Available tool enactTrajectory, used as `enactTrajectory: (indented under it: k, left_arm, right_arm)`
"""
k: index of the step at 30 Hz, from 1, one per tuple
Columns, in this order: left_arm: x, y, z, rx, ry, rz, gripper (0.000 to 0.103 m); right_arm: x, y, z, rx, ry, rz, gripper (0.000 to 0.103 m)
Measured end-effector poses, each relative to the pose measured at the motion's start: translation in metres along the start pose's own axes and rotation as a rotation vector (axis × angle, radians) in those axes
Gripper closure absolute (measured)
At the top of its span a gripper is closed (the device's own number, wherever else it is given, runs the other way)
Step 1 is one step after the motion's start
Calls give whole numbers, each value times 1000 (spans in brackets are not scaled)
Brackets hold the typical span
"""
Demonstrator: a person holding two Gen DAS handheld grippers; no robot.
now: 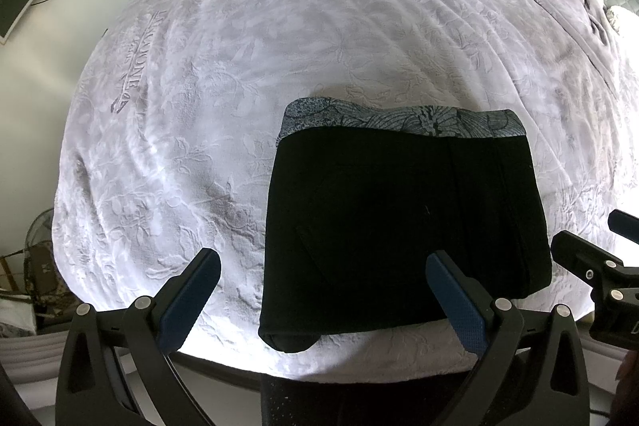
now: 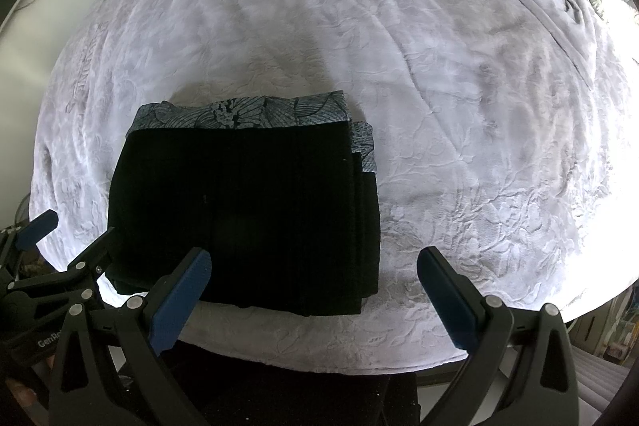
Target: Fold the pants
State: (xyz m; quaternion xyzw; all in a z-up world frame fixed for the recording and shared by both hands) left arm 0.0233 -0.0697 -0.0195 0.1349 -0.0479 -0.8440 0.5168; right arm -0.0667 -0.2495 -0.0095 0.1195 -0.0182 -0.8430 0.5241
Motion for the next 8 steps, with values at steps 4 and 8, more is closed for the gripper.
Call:
enactTrajectory:
  k: [4, 8]
  left_arm:
    - [1, 0, 1, 12, 3, 1, 0]
    - [2, -3, 2, 27, 0, -9, 0]
  right_arm:
    - [0, 1, 0, 0, -1, -1, 0]
    - [0, 0, -1, -1, -2, -1, 0]
Point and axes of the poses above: each gripper's, at about its wrist camera, not at the fingertips, and z roughly against the way its jaws point, x to its right, y to its top, the point moved 4 cm from there along -z, roughly the way its jaws point, and after that the axes turned 5 degrees about y, right-handed, at the moved point
